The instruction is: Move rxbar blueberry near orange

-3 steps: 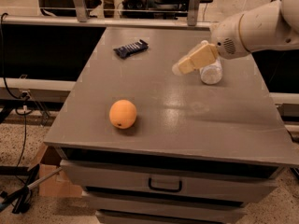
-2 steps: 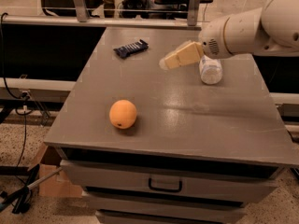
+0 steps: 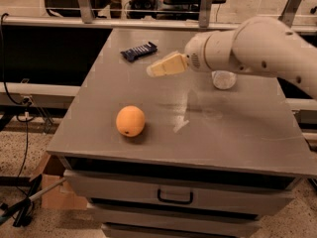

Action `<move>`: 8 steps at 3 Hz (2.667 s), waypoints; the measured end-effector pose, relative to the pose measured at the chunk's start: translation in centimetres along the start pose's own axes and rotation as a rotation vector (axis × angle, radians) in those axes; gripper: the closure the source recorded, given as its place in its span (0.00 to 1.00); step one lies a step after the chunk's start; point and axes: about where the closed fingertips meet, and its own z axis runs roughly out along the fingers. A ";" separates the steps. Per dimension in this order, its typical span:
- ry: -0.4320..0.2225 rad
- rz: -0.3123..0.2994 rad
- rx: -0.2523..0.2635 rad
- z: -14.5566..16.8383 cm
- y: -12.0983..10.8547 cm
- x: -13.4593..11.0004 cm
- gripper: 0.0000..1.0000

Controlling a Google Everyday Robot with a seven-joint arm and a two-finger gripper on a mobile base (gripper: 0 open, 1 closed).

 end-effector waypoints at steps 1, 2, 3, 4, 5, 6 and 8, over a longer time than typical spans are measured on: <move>-0.009 0.031 0.017 3.1 0.0 0.4 0.00; -0.034 0.042 0.011 5.8 0.2 0.0 0.00; -0.066 0.039 0.006 7.9 0.4 0.1 0.00; -0.096 0.035 0.000 9.7 0.5 0.2 0.00; -0.111 0.012 -0.020 11.3 0.5 -0.6 0.00; -0.129 -0.005 -0.038 12.7 0.5 -1.9 0.00; -0.140 0.045 -0.019 15.6 0.0 -2.7 0.00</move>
Offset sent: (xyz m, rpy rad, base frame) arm 0.0642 0.0535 -0.0328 0.0834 -0.0188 -0.0189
